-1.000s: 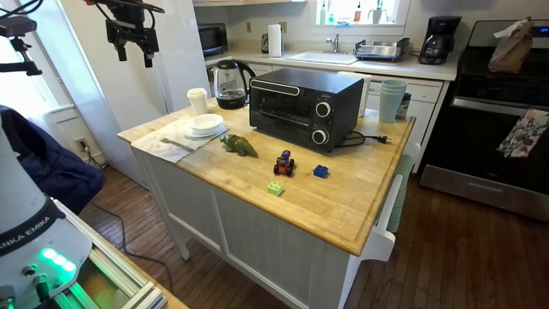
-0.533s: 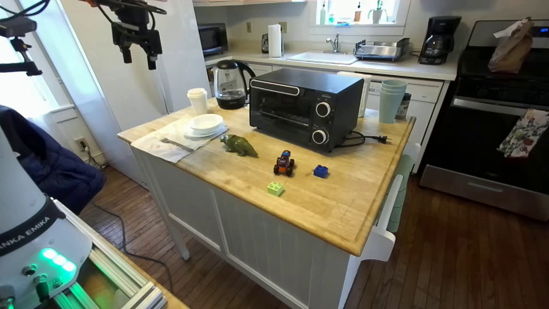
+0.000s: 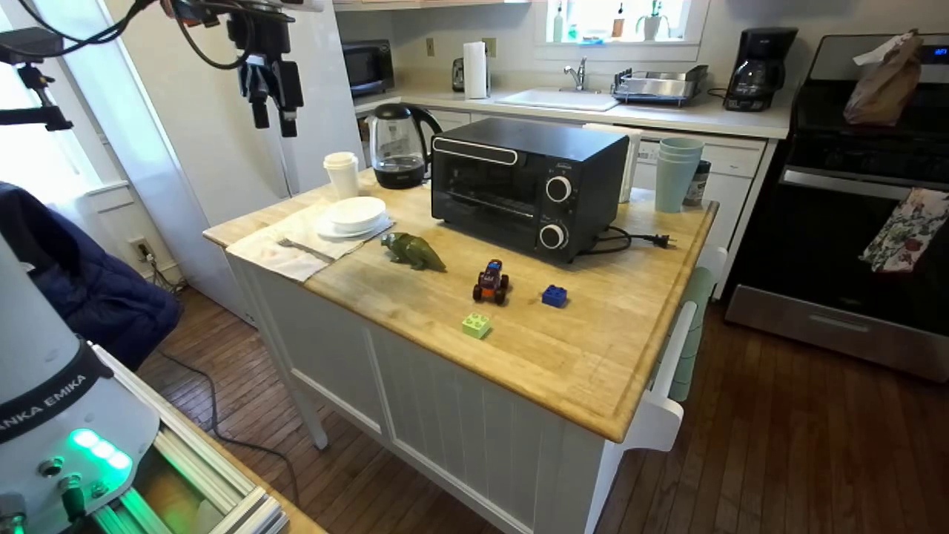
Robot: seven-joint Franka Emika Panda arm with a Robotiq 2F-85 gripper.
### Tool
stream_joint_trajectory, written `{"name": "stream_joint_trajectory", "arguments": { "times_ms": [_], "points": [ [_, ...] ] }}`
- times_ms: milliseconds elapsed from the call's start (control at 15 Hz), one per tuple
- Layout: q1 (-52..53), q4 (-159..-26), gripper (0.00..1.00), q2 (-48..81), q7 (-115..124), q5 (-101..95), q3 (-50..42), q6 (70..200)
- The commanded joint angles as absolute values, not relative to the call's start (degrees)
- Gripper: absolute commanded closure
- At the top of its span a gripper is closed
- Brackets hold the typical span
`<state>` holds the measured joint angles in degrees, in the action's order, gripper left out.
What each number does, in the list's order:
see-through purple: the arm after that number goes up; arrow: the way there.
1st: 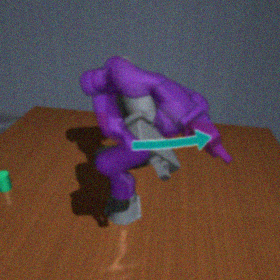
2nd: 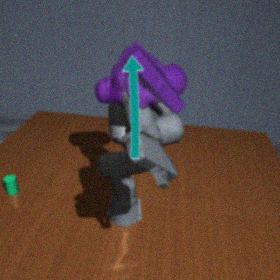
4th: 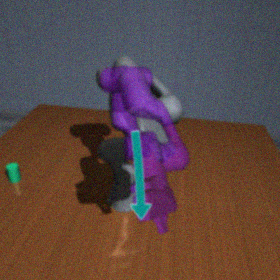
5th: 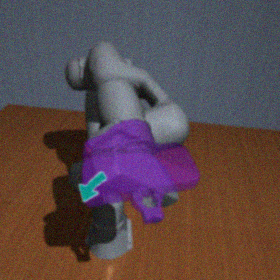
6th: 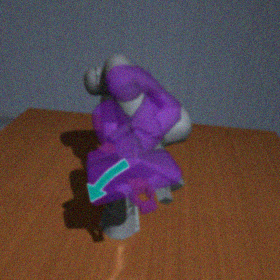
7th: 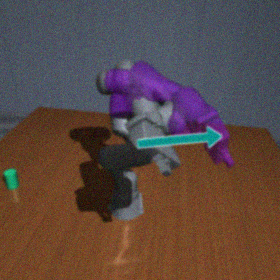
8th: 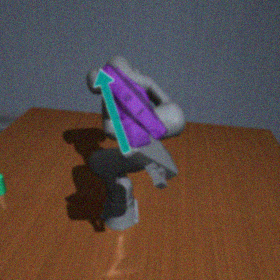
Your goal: Lift the green building block and put it on the dinosaur toy
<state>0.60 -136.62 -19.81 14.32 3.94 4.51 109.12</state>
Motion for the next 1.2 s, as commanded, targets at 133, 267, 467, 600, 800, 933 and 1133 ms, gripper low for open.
{"name": "stream_joint_trajectory", "arguments": {
  "times_ms": [133, 267, 467, 600, 800, 933, 1133],
  "points": [
    [-4.45, -143.09, 0.0, -23.39, 23.71, 3.09, 2.44, 111.87],
    [-6.23, -144.62, 0.0, -23.54, 25.4, 2.18, 1.73, 113.16],
    [-6.07, -143.51, 0.0, -21.83, 23.07, 3.1, 1.18, 112.62],
    [-6.29, -143.97, 0.0, -21.84, 23.07, 3.06, 1.02, 113.03],
    [-6.29, -143.97, 0.0, -21.95, 23.07, 3.06, 1.05, 113.04],
    [-6.29, -143.97, 0.0, -21.97, 23.07, 3.06, 1.05, 113.04],
    [-9.58, -143.14, 0.0, -18.78, 30.64, 0.63, 0.86, 116.53]
  ]
}}
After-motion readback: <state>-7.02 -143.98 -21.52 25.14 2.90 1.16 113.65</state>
